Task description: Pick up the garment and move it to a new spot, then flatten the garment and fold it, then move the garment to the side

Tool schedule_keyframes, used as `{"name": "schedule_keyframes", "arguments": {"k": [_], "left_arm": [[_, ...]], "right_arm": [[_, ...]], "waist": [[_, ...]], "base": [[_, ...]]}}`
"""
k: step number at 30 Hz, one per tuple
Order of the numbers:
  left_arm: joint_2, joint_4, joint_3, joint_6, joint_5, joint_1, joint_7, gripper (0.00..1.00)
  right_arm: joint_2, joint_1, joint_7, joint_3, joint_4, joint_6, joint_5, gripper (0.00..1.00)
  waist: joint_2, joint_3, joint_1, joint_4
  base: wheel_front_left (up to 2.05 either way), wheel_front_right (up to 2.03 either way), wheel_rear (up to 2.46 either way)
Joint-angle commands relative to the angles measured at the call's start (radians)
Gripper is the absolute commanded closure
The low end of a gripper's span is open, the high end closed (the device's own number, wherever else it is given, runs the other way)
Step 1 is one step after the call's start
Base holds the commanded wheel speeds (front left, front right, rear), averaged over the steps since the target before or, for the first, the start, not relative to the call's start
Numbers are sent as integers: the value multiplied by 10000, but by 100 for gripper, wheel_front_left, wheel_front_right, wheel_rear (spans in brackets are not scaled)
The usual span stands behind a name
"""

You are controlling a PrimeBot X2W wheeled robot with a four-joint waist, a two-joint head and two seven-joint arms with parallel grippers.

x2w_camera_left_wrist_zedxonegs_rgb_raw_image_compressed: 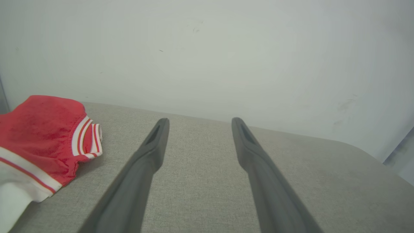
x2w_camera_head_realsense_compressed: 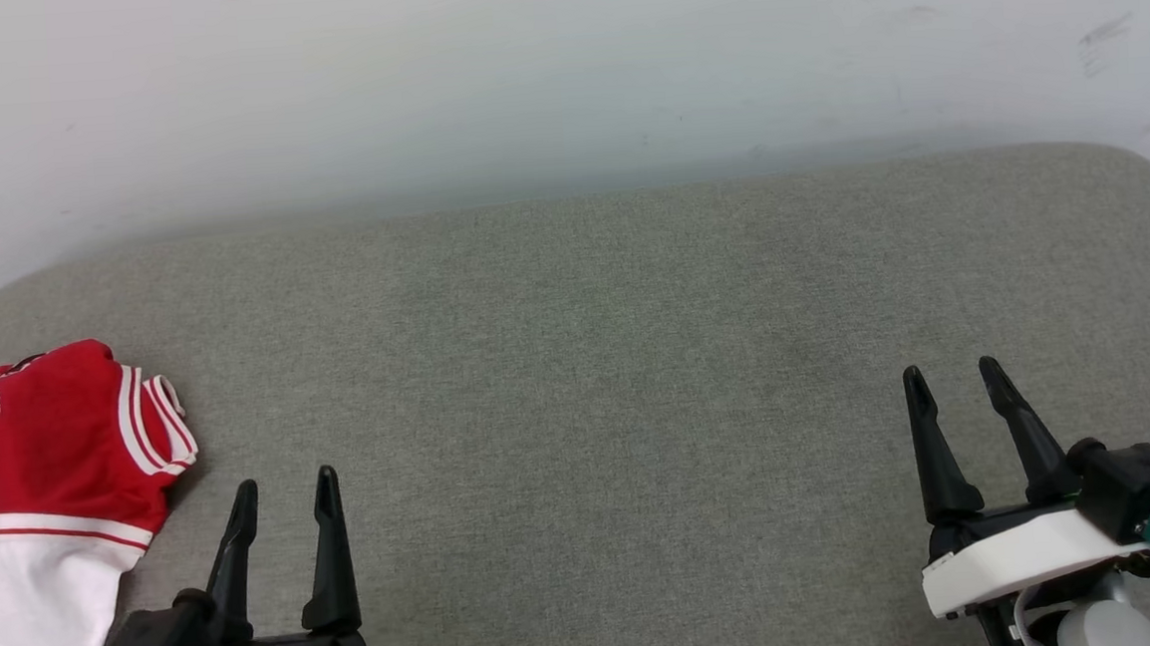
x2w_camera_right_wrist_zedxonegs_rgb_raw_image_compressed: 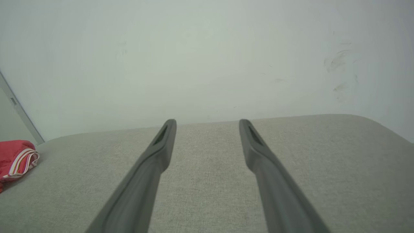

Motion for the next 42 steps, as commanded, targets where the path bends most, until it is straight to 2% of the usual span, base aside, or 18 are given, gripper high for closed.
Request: {"name": "schedule_keyframes", "arguments": {"k": [1, 11, 20, 29, 42], "left_arm": [[-16, 6, -56, -70, 155, 96, -85, 0], [-14, 351, -256, -165, 872, 104, -301, 0], [-15, 367, -126, -118, 728, 71, -300, 0], [-15, 310, -37, -21, 721, 268, -287, 0], [-16, 263, 52, -218, 1175, 470, -287, 0]], "right_arm": [[-2, -46, -77, 21, -4, -3, -128, 0], [-1, -50, -286, 73, 21, -3, -944, 0], [0, 85, -283, 123, 135, -3, -886, 0], [0, 240, -282, 405, 239, -3, -778, 0], [0, 409, -282, 977, 357, -5, -368, 0]], "waist": [[-1, -1, 0, -2], [-1, -27, 0, -9], [-1, -114, 0, 406], [-1, -274, 0, 1380], [-1, -419, 0, 3261]], "base": [[0, 0, 0], [0, 0, 0], [0, 0, 0], [0, 0, 0], [0, 0, 0]]}}
